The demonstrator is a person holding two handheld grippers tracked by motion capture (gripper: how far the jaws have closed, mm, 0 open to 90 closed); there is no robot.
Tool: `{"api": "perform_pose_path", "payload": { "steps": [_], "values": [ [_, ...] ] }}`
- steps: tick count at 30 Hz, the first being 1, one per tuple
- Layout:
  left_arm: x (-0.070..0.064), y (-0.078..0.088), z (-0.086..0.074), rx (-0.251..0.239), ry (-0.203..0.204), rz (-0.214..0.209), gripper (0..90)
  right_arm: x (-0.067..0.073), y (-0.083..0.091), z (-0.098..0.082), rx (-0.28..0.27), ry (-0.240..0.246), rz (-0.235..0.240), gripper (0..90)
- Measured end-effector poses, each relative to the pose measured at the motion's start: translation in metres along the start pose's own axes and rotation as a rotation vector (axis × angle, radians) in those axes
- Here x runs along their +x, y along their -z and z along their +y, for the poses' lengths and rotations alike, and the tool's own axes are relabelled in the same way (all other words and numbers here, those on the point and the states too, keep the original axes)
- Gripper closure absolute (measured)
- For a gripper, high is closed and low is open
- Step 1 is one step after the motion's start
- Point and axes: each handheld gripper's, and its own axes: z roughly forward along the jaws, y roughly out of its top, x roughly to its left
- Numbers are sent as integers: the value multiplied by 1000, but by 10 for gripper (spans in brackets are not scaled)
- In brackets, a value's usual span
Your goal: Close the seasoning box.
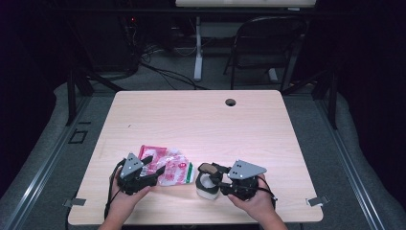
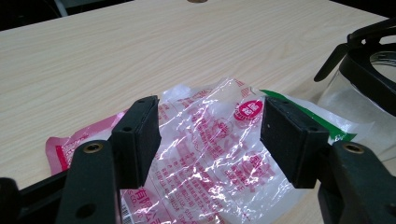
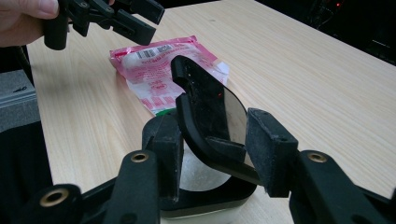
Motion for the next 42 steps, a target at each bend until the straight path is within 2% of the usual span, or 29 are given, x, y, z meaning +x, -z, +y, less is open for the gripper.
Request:
{"api": "perform_pose_path", "payload": {
  "steps": [23,32,42],
  "values": [
    [0,1,0,4,0,7,376,4,-2,0,4,24,36,544],
    [-1,0,-1,4,-2,11,376,9,-5,1,26,51,46,540],
    [-1,0,-1,9,-4,9,376,10,-7,1,28,50,61,542]
  ]
}}
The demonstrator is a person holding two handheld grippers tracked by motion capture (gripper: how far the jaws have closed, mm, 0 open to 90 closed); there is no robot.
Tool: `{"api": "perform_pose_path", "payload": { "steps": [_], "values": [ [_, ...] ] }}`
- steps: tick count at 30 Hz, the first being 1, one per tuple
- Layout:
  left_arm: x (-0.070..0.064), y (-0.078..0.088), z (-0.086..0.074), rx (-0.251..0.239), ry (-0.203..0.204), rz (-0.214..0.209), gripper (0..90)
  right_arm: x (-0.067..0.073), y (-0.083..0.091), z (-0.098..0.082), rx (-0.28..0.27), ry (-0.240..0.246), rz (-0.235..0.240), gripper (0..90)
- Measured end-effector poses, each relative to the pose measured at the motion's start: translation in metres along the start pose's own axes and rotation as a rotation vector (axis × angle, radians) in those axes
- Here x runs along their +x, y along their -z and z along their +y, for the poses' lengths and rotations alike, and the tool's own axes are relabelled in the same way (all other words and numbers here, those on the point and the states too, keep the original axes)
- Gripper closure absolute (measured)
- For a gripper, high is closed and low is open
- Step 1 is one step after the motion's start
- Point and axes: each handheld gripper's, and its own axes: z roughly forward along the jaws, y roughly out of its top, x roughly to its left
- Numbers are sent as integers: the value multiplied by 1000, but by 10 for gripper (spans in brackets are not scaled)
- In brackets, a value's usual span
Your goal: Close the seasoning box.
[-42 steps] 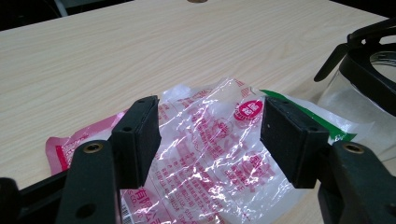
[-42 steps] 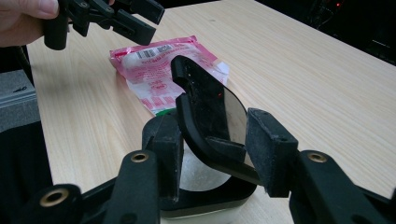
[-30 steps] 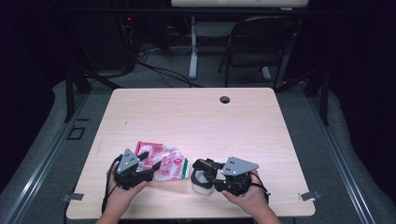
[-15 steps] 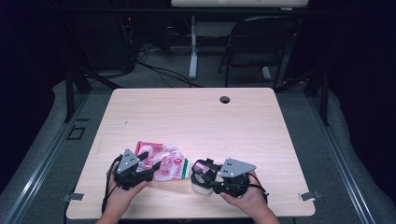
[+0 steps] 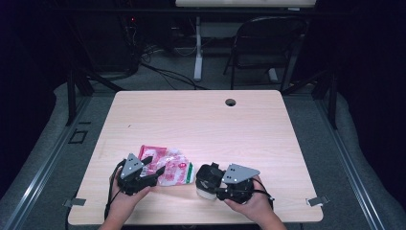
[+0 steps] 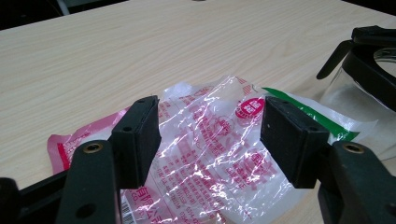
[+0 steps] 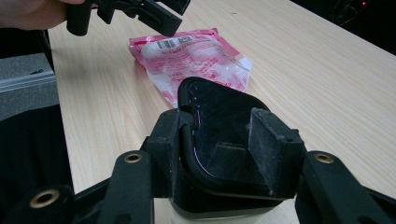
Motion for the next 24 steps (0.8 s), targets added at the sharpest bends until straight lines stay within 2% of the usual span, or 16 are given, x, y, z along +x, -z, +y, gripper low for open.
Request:
{"api": "perform_pose_path", "payload": {
  "steps": [5,12,24],
  "values": [
    [0,0,0,1,-2,-1,376,1,-1,0,5,3,9,542],
    [0,0,0,3,0,1,376,1,0,2,-21,-19,31,525],
    [1,0,-1,0,0,2,376,-1,0,0,-22,-35,22,524]
  ]
}}
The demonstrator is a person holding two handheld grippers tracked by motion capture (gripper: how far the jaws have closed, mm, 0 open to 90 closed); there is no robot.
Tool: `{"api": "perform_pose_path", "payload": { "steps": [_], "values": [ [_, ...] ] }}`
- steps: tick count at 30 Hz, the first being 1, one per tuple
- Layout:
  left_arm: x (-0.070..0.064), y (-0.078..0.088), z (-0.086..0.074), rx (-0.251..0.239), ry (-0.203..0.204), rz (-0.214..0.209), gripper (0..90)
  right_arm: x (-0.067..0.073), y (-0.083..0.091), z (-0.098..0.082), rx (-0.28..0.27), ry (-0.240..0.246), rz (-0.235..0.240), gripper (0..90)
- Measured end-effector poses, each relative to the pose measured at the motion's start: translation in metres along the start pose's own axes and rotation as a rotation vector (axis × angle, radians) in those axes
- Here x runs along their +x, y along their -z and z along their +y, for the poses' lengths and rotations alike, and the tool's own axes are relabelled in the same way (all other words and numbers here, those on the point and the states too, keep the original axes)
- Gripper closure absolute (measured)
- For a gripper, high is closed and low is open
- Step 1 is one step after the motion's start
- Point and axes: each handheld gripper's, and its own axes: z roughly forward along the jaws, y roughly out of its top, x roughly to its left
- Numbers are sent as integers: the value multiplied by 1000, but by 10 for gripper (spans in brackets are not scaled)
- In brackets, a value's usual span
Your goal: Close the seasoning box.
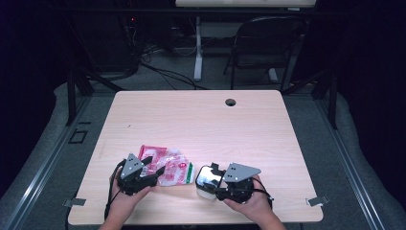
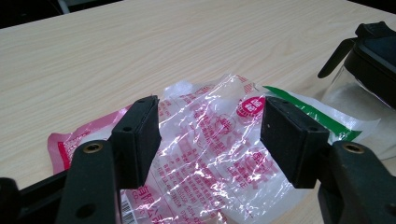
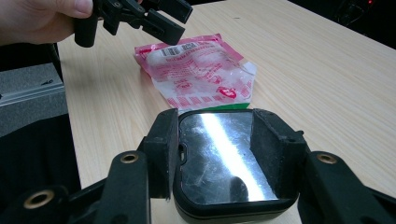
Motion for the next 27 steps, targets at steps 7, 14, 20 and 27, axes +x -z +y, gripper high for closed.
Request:
{"api": "perform_pose_path", "payload": {
  "steps": [7,14,20,27],
  "values": [
    [0,0,0,1,2,3,376,-2,0,-1,-7,-10,-7,521],
    [2,1,0,-8,8,4,376,-5,3,-2,-12,-27,-18,517],
    [3,2,0,-4,10,9,376,-10,5,-3,-25,-49,-33,509],
    [5,3,0,-8,17,10,376,-15,7,-6,-48,-88,-65,487]
  ]
}}
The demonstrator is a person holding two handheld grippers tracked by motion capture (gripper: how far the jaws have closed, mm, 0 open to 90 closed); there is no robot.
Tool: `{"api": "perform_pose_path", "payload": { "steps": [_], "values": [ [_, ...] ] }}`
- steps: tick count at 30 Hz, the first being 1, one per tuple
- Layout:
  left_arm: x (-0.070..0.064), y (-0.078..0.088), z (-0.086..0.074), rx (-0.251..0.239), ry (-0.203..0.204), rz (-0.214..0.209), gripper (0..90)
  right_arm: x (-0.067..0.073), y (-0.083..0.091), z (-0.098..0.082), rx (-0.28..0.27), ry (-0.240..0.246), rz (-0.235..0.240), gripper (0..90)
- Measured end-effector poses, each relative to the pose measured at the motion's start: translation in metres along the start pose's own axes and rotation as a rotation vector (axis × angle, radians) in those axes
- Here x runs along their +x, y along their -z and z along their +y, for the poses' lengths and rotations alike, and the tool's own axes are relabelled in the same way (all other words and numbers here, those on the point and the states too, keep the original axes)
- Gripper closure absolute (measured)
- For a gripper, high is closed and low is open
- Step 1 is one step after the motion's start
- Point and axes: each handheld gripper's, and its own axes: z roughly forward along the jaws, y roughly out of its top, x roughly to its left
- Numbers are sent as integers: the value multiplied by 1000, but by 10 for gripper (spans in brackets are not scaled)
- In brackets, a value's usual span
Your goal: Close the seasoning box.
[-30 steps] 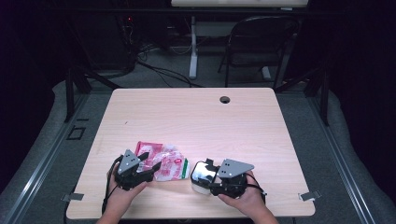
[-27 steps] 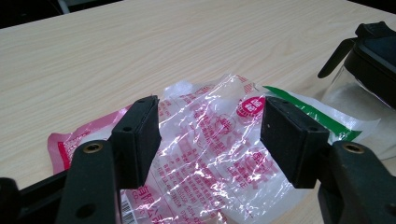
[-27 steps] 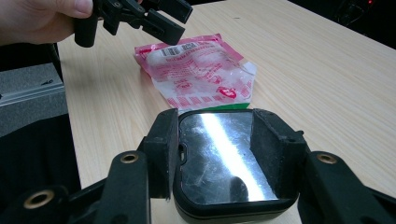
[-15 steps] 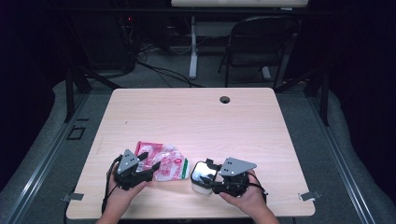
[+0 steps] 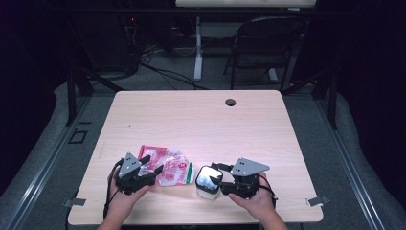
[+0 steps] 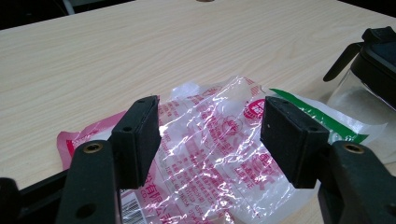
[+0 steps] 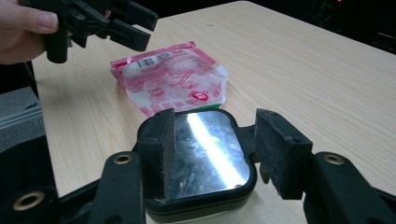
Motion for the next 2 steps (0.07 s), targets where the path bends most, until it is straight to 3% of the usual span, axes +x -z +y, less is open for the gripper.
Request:
{"api": "perform_pose_path", "payload": {
  "steps": [2],
  "values": [
    [1,0,0,-3,4,1,376,-1,1,0,0,-3,-10,479]
  ]
}}
